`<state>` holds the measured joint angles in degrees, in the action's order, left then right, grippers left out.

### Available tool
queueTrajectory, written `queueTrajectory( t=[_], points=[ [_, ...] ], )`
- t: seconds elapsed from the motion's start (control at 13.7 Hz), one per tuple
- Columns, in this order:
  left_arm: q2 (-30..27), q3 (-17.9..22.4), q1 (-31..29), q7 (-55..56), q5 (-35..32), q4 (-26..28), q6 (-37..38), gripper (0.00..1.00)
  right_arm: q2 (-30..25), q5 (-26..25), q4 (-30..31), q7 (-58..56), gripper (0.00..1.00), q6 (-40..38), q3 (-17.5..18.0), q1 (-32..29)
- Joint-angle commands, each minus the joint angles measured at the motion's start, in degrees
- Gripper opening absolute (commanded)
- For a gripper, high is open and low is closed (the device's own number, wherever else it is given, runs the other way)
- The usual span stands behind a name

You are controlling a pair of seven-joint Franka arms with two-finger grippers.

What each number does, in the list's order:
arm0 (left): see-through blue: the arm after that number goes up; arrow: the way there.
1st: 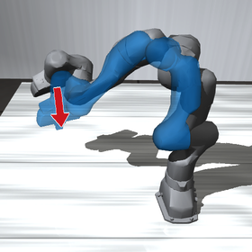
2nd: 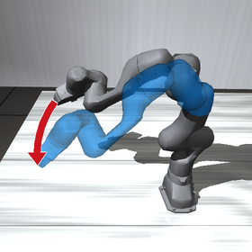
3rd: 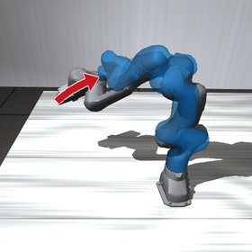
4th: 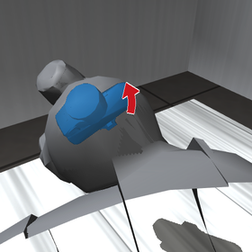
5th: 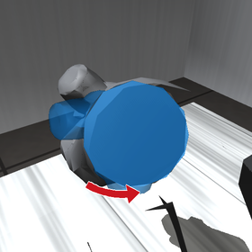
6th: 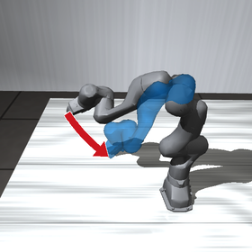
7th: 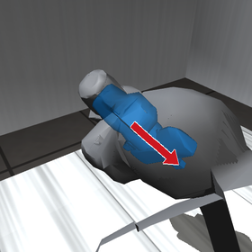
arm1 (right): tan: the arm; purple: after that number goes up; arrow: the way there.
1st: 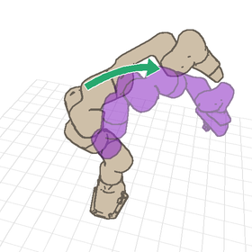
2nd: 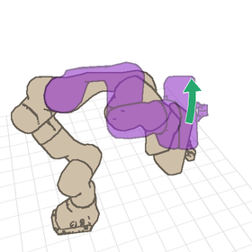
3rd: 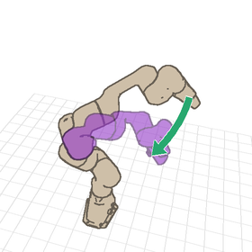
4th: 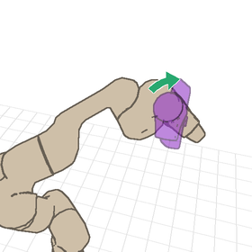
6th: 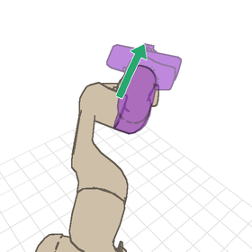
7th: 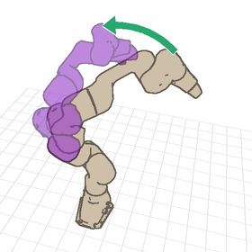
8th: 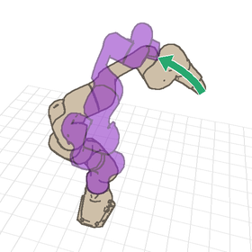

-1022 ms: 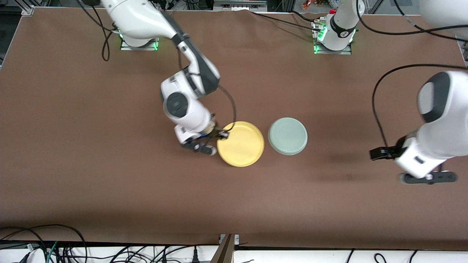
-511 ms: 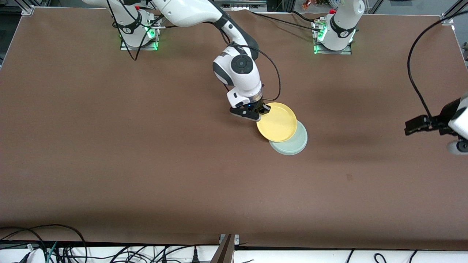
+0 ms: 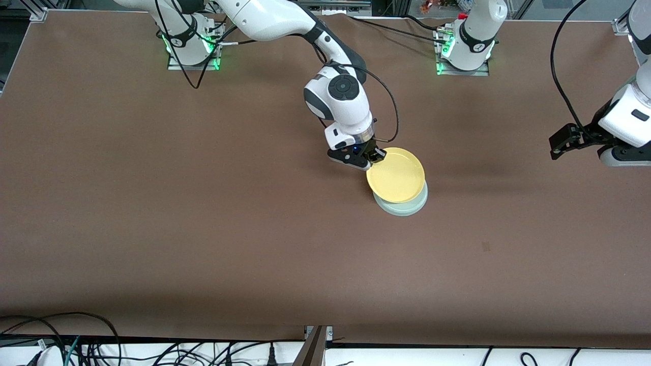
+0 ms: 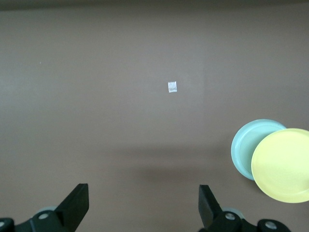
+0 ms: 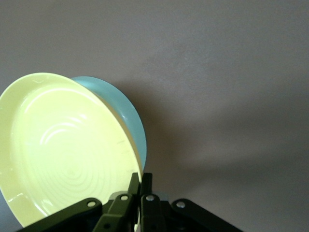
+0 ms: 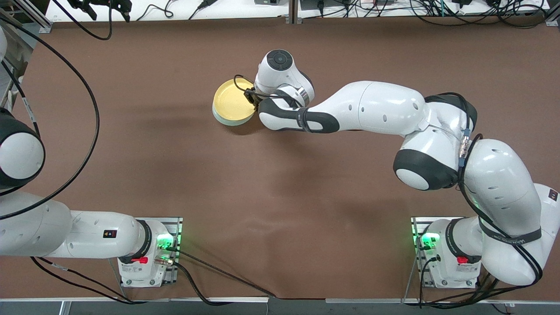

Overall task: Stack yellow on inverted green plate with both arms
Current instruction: 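Carry the yellow plate with the right gripper onto the green plate, then lower the yellow plate and open the right gripper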

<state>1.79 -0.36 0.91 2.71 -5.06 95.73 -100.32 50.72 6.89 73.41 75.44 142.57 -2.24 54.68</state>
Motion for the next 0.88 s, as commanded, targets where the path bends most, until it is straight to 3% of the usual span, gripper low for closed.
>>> queueTrajectory(
  t=[0.0,0.36,0.44,0.51,0.58,0.8],
  points=[
    [-1.6,0.7,0.3,-0.8,1.3,0.3,1.4,1.00,3.2,-0.9,-3.8,2.8,0.00,2.5,0.0,0.0],
    [-1.4,0.5,0.1,-0.8,1.4,0.0,2.0,1.00,7.8,-1.0,-7.3,3.8,0.00,5.5,0.0,0.2],
    [-1.4,0.5,0.1,-0.9,1.4,0.0,2.0,1.00,7.9,-1.0,-7.3,3.9,0.09,5.8,0.0,0.4],
    [-1.4,0.7,0.0,-0.9,1.4,0.0,2.1,1.00,8.3,-1.1,-7.3,4.3,0.40,6.5,0.0,0.4],
    [-1.4,0.8,0.0,-0.9,1.5,0.0,2.1,1.00,8.3,-1.1,-7.3,4.7,0.99,7.1,0.0,0.4],
    [-1.3,0.9,-0.2,-0.9,1.7,0.0,2.1,1.00,5.6,-0.8,-7.3,4.1,1.00,4.5,-1.5,-0.3]
  ],
)
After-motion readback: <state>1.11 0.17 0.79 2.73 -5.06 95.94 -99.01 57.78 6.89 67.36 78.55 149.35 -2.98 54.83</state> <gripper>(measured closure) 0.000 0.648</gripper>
